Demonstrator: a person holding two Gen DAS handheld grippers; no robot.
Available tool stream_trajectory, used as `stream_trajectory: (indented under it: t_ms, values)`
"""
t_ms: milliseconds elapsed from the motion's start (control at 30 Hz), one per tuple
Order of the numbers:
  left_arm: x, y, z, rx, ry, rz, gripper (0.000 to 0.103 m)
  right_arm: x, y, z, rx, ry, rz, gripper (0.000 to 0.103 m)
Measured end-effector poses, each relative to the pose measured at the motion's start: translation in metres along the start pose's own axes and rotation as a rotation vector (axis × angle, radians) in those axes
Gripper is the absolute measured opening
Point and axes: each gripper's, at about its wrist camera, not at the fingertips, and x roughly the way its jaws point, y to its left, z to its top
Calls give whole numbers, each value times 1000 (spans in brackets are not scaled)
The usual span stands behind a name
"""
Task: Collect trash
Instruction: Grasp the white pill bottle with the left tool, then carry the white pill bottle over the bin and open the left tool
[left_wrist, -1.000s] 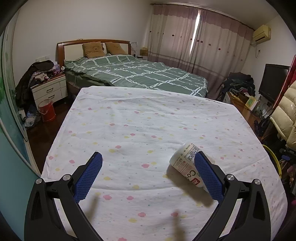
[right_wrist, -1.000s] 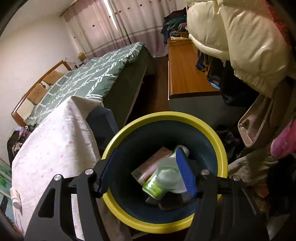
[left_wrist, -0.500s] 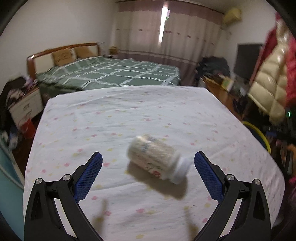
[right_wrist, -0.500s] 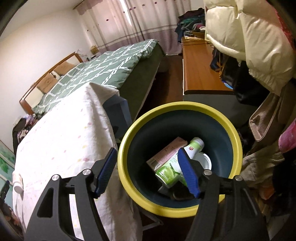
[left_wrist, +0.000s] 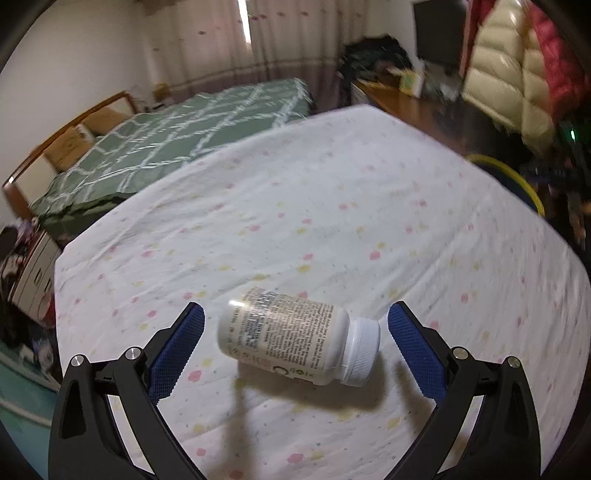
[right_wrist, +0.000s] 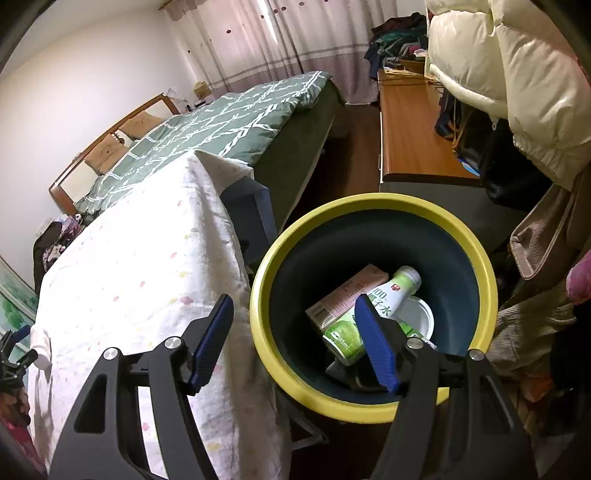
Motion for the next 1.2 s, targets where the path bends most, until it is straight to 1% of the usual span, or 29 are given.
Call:
stream_trajectory:
  t_ms: [100, 333, 467, 533, 700, 867, 967, 1100, 1200]
  values:
    - [8, -2, 1, 49, 34, -15, 98, -1, 0, 1, -5, 1, -6, 65]
    - [24, -4, 3, 99, 72, -51, 98, 1, 3, 0, -11, 9, 1, 65]
    - [28, -6, 3, 111, 83, -57, 96, 3, 5, -1, -19, 17, 4, 65]
    - [27, -4, 3, 109, 81, -61, 90, 3, 7, -1, -17, 17, 8, 65]
    - [24, -4, 3, 92, 71, -90, 89, 2, 7, -4, -18, 21, 20, 65]
    - [17, -22, 10, 112, 36, -118, 89, -1, 4, -7, -15, 22, 30, 65]
    - [10, -40, 23, 129, 3, -146, 89, -6, -2, -8, -8, 16, 33, 65]
    - [6, -70, 48, 159, -39, -194, 89, -19, -12, -12, 2, -2, 28, 65]
    - [11, -106, 80, 199, -68, -249, 89, -32, -23, -18, 4, -21, -2, 65]
